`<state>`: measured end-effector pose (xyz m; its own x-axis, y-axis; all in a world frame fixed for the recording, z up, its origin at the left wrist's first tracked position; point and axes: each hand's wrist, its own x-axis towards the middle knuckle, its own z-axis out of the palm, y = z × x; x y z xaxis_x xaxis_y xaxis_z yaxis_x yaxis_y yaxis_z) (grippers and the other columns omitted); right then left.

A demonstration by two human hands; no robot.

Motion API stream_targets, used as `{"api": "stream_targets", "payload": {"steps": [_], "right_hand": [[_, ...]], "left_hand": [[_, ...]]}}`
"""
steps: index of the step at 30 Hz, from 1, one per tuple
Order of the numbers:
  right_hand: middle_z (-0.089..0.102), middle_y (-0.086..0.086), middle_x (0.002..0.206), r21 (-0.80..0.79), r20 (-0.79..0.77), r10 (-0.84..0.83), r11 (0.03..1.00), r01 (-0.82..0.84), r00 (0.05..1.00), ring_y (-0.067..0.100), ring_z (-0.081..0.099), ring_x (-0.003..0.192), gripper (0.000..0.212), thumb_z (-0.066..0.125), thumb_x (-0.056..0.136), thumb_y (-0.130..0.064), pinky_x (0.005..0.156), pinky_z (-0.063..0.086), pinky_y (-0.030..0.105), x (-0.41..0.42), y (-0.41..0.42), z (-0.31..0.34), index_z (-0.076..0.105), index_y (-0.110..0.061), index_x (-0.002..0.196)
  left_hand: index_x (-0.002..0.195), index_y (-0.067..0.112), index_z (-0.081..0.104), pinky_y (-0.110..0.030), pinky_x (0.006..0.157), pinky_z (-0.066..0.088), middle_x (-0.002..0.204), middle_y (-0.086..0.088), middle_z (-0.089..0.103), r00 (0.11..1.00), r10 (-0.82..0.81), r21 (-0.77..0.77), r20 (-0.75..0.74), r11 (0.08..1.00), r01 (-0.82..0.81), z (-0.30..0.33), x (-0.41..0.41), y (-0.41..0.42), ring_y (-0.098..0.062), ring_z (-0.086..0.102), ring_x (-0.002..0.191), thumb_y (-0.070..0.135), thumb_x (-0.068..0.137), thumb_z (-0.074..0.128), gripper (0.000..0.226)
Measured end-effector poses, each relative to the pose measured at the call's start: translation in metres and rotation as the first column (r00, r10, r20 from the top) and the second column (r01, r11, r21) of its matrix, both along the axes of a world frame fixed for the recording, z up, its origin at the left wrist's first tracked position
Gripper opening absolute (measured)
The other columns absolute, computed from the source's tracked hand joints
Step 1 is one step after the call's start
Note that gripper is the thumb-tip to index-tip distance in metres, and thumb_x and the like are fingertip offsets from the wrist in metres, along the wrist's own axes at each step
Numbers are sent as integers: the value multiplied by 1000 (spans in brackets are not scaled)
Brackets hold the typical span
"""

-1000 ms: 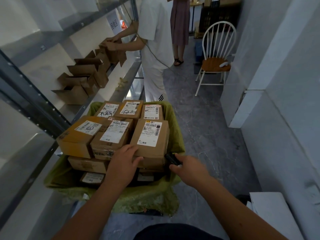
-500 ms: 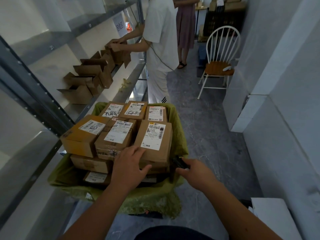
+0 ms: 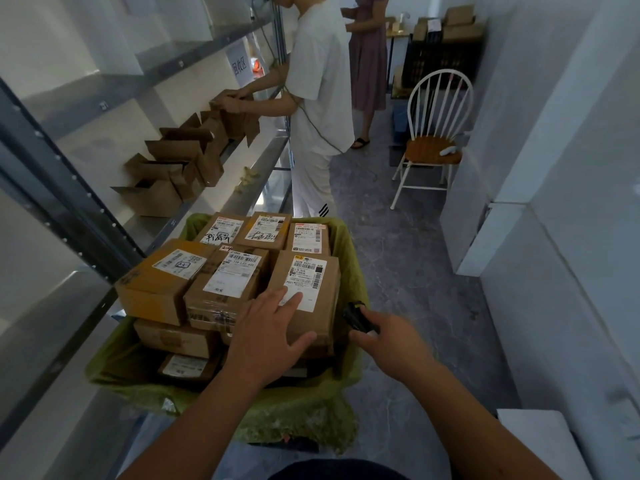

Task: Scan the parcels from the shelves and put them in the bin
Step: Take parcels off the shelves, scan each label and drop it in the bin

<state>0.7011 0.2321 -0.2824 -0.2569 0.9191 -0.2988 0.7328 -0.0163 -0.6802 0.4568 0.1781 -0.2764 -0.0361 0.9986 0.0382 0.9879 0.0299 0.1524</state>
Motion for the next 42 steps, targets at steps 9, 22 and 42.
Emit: {"api": "stream_targets", "payload": {"steps": [9, 22, 42], "right_hand": [[59, -12, 91, 52, -28, 56, 997, -54, 998, 4, 60, 68, 67, 65, 97, -49, 52, 37, 18, -13, 23, 27, 40, -35, 158], [56, -4, 146, 163, -76, 366, 922, -351, 927, 8, 60, 100, 64, 61, 100, -51, 76, 56, 24, -88, 42, 71, 37, -39, 158], [60, -6, 128, 256, -133, 801, 597, -760, 584, 15, 57, 113, 65, 62, 96, -55, 101, 51, 39, -301, -61, 143, 40, -39, 156]], "left_hand": [[162, 37, 30, -47, 127, 8, 171, 5, 24, 996, 72, 37, 58, 997, -74, 31, -2, 5, -18, 12, 160, 86, 86, 30, 91], [162, 41, 28, -52, 129, 12, 172, 7, 19, 903, 418, 15, 95, 907, -421, 67, -36, -29, -18, 10, 159, 77, 91, 52, 83], [164, 36, 22, -50, 129, 10, 173, 2, 18, 576, 817, 142, -11, 572, -808, 150, -157, -211, -22, 7, 160, 74, 94, 48, 84]]}}
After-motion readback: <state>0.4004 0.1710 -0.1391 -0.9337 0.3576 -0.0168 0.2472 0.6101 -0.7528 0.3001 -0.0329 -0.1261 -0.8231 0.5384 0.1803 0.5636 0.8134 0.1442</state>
